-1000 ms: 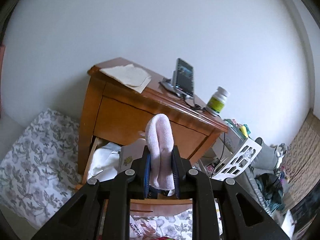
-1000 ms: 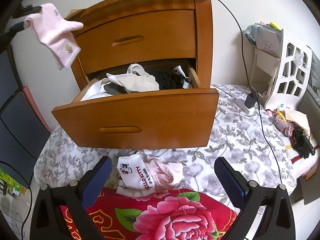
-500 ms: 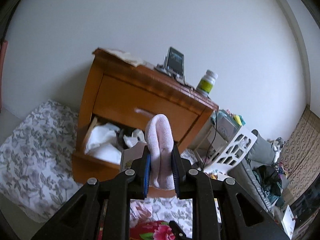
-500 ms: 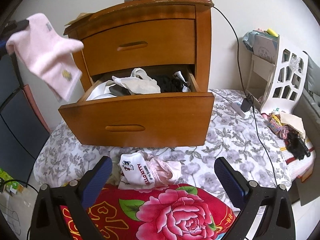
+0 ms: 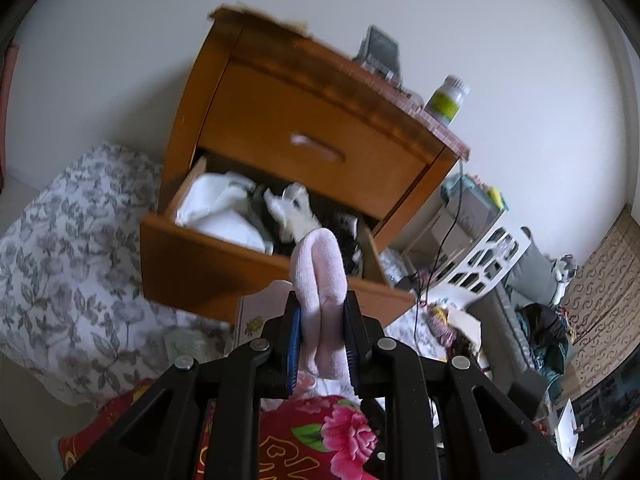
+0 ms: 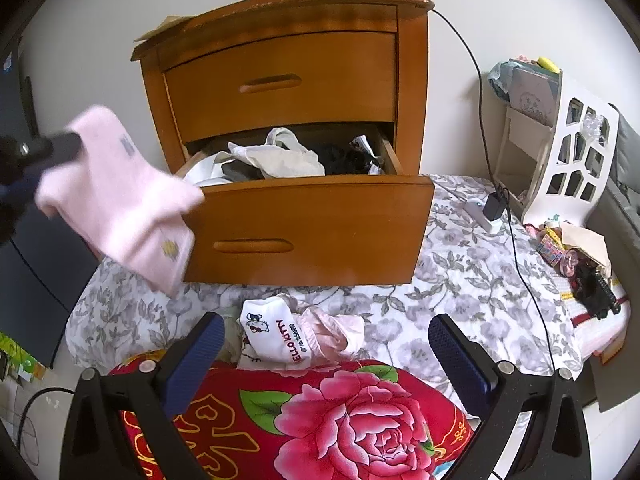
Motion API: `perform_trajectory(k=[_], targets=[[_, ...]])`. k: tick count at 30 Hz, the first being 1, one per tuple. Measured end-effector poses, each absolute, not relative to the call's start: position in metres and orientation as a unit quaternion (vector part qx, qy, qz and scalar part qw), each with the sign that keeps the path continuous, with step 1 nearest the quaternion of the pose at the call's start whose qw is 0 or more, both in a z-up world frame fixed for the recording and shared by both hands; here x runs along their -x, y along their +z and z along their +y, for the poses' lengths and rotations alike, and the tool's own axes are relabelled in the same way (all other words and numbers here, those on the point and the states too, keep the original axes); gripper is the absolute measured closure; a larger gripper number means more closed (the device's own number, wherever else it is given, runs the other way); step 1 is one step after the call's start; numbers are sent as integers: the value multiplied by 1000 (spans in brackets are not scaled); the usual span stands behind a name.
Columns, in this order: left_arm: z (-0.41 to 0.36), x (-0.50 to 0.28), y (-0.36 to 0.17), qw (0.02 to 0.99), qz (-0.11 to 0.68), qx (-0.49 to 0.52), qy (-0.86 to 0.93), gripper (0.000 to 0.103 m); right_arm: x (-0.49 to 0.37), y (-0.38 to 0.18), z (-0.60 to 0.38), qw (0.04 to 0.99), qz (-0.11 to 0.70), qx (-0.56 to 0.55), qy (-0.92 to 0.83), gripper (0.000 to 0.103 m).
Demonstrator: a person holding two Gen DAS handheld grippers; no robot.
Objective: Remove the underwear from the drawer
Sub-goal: 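Carry the pink sock down onto the bedspread beside the mint top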
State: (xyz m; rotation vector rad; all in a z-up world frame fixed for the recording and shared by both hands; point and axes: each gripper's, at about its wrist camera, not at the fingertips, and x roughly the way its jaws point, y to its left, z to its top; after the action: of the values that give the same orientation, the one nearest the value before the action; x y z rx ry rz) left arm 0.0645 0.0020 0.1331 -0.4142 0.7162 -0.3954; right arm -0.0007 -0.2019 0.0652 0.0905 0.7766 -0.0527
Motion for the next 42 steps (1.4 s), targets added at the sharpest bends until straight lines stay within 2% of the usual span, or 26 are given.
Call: perform_trajectory(k=[15,26,36,42], targets=[[-24,-96,61,863,435,177,-186,83,-11,42,-211,912,406,-56,-25,0],[-43,-116,50,855,429,175,-234,83,-17,34,-219,907,414,-64,-31,0],[-42,-148,-21,829,518,144,-155,83,-21,26,-219,903,424,-61,-29,0],[-35,-148,-37,826,536,125,-123,82,-23,23,-217,901,429,-55,-26,0]])
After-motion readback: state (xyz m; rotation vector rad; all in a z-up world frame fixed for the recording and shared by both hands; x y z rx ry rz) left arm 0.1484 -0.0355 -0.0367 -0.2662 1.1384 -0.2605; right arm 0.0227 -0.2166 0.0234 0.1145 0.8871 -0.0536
